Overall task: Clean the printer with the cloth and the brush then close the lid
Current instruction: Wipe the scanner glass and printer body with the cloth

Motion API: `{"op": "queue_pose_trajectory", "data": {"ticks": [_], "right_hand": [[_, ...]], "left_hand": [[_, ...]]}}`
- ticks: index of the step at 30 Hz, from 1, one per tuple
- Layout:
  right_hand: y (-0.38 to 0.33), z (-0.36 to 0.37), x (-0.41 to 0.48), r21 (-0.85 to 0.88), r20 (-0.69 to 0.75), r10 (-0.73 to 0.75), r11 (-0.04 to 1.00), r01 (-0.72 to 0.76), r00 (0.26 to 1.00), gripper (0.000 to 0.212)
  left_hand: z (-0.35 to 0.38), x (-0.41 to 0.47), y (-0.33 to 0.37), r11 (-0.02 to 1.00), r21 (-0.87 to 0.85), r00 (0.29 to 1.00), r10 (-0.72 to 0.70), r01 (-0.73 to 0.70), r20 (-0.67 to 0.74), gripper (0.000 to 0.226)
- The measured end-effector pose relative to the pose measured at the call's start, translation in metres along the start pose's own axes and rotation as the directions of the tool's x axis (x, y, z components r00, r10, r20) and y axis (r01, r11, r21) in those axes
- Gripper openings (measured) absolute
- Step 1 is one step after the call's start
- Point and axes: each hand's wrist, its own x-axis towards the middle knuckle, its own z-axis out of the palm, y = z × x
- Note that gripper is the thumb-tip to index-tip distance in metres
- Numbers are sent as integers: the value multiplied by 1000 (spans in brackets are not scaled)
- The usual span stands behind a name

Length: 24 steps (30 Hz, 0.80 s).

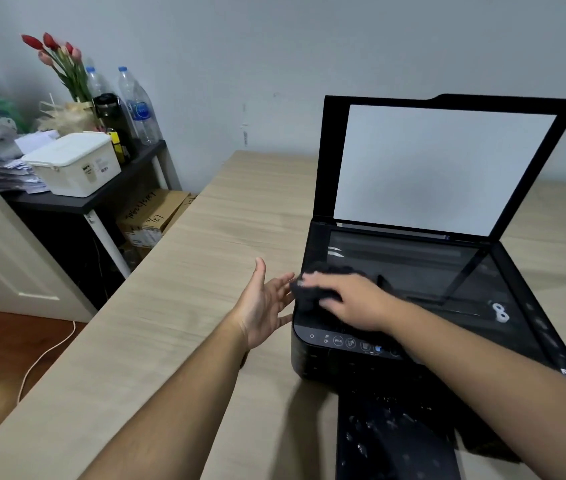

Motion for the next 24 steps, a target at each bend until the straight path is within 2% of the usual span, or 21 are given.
{"op": "queue_pose_trajectory", "data": {"ticks": [2,4,5,7,9,11,12,14,16,19,22,24], "right_hand": [[-8,-2,-32,84,108,-117,991,108,987,56],[-3,-9,-48,171,131,-115,981,92,985,58],[3,-13,-49,222,80,-73,974,53,994,57],[16,-22,-38,275,-128,54,961,-17,990,54],[26,-31,-16,272,-336,181,958,-89,924,49],[28,-35,15,261,-400,249,953,-150,882,45],[29,-34,30,207,-360,254,960,-188,898,44],[30,-24,54,9,-178,274,961,-277,945,45],[31,-14,61,-76,-70,306,947,-311,949,44],[19,-13,40,12,-50,198,980,-198,979,43],[-4,-8,-5,106,51,19,994,-24,999,45],[-15,-8,-33,176,137,-50,984,26,989,48]], "left_hand": [[0,3,2,1000,-2,1000,5,-5,1,90],[-1,4,2,1000,-13,1000,8,-8,9,90],[-2,5,2,1000,-19,1000,7,-7,12,90],[-4,5,0,1000,-26,1000,8,-8,11,90],[-5,6,-2,1000,-23,1000,13,-12,17,90],[-5,5,-3,1000,-11,1000,13,-13,18,89],[-4,5,-3,1000,-1,1000,12,-12,17,89],[-3,4,-2,1000,19,1000,6,-6,11,89],[-3,3,-1,999,34,1000,1,-1,7,88],[-1,5,-2,999,41,1000,11,-11,-2,87],[1,6,-3,999,39,1000,16,-15,-22,89],[2,7,-2,999,37,1000,15,-14,-22,90]]}}
